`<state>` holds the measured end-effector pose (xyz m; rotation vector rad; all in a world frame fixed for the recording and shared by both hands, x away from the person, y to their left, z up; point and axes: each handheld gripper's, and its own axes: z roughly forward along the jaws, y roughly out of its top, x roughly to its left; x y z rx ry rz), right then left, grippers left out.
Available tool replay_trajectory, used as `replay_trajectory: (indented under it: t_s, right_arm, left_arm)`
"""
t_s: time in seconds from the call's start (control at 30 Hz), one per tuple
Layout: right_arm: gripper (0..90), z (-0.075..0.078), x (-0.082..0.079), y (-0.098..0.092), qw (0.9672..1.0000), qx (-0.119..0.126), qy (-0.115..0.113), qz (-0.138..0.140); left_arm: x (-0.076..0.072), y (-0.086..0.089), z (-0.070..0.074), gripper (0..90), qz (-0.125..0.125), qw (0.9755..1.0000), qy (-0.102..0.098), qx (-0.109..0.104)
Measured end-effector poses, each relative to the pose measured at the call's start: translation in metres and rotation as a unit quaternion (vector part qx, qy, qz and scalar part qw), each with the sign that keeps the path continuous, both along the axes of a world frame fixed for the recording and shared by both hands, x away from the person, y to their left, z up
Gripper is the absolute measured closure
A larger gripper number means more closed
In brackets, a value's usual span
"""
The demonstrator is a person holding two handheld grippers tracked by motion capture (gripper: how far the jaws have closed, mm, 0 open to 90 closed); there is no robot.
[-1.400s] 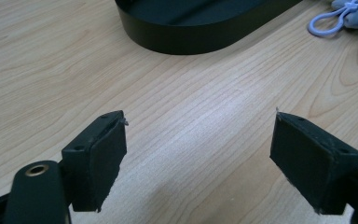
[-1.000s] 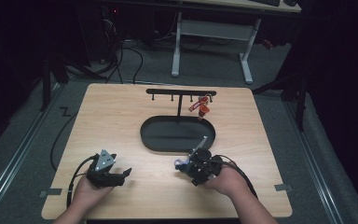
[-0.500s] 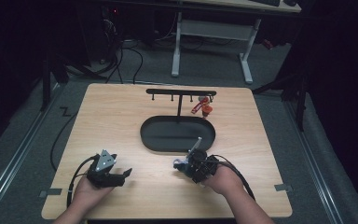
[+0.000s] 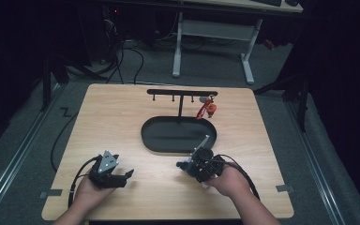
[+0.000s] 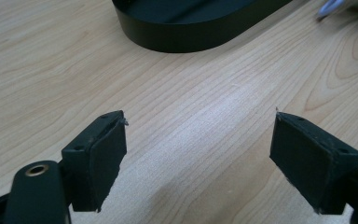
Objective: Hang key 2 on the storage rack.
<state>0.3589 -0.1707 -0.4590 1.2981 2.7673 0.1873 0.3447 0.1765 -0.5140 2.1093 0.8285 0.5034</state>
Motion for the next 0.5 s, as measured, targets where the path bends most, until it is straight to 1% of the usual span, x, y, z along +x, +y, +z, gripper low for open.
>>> replay_trajectory:
  t_s: [0.1,0.17,0.2,0.27,0.37,0.4,0.43,0.5]
  right_arm:
    - [49.0,0.006,0.000,-0.003,1.0000,0.001,-0.005,-0.004]
    - [49.2,0.011,-0.001,-0.005,0.9999,0.004,-0.004,-0.010]
    - [49.3,0.013,-0.001,-0.007,0.9999,0.001,-0.003,-0.011]
    - [49.4,0.019,0.000,-0.010,0.9998,-0.001,-0.007,-0.017]
    - [49.4,0.027,0.001,-0.015,0.9995,0.003,-0.011,-0.028]
    - [49.4,0.029,0.001,-0.016,0.9995,0.003,-0.014,-0.029]
    - [49.3,0.031,0.001,-0.017,0.9992,0.003,-0.012,-0.038]
    - [49.3,0.033,0.002,-0.020,0.9992,0.005,-0.013,-0.037]
  left_arm:
    - [0.000,0.000,0.000,19.0,0.002,1.0000,0.003,-0.003]
    - [-0.001,-0.002,0.001,19.1,-0.002,1.0000,-0.003,-0.002]
    - [0.000,-0.003,0.002,19.1,-0.003,1.0000,-0.005,-0.002]
    - [0.002,-0.004,0.001,19.2,-0.004,1.0000,-0.003,-0.003]
    - [0.003,-0.007,0.000,19.1,-0.008,0.9999,-0.006,0.002]
    - [0.003,-0.008,0.000,19.0,-0.008,1.0000,-0.006,0.001]
    - [0.003,-0.008,0.001,18.9,-0.008,1.0000,-0.005,0.000]
    - [0.004,-0.008,0.001,18.6,-0.007,1.0000,-0.005,0.000]
